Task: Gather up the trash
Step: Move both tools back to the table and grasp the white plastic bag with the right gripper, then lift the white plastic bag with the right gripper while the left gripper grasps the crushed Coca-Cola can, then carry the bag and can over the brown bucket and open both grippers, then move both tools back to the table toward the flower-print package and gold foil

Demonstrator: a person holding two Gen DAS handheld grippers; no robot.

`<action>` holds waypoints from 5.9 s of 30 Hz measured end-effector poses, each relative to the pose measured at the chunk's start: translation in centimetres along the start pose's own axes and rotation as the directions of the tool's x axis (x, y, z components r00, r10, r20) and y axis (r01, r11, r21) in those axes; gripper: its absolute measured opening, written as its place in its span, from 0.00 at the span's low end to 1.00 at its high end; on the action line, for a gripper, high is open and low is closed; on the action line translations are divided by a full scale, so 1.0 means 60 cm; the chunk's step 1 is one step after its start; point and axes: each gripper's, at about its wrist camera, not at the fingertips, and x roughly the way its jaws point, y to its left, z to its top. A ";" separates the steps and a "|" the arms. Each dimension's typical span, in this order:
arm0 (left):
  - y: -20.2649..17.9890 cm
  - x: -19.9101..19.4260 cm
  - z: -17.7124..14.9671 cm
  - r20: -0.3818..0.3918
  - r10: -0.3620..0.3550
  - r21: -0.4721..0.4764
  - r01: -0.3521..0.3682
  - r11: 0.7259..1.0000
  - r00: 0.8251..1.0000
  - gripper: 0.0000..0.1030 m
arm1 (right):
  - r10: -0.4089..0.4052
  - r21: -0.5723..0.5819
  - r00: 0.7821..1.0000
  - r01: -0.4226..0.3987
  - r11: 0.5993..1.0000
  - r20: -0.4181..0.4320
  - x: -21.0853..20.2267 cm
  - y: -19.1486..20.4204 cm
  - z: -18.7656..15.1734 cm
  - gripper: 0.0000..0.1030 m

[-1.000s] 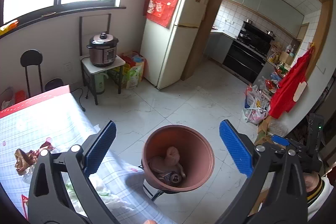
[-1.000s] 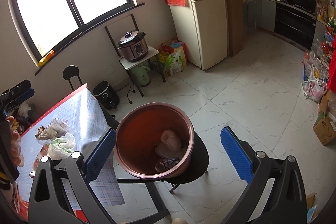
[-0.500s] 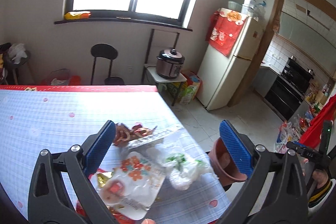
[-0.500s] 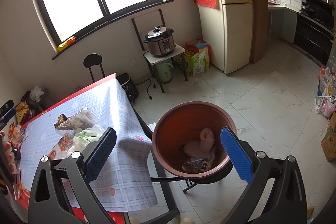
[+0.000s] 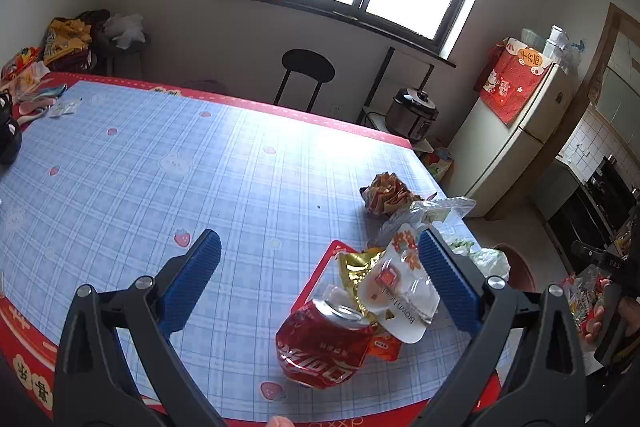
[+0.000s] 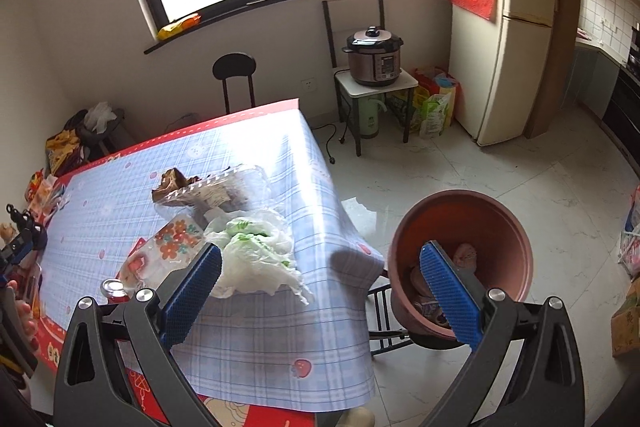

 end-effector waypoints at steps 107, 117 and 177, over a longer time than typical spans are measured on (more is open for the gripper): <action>-0.140 0.040 -0.010 -0.027 -0.066 0.191 0.070 0.979 0.997 0.92 | 0.045 0.164 0.999 -0.048 0.985 0.024 0.029 -0.087 -0.055 0.35; -0.279 0.045 0.001 0.005 -0.116 0.236 0.111 0.965 0.993 0.92 | -0.084 0.234 0.996 0.080 0.969 0.007 0.027 -0.287 -0.037 0.35; -0.834 0.233 -0.055 -0.201 -0.312 0.501 0.371 0.782 0.929 0.95 | -0.125 0.345 0.990 0.095 0.934 0.066 -0.121 -0.474 -0.147 0.95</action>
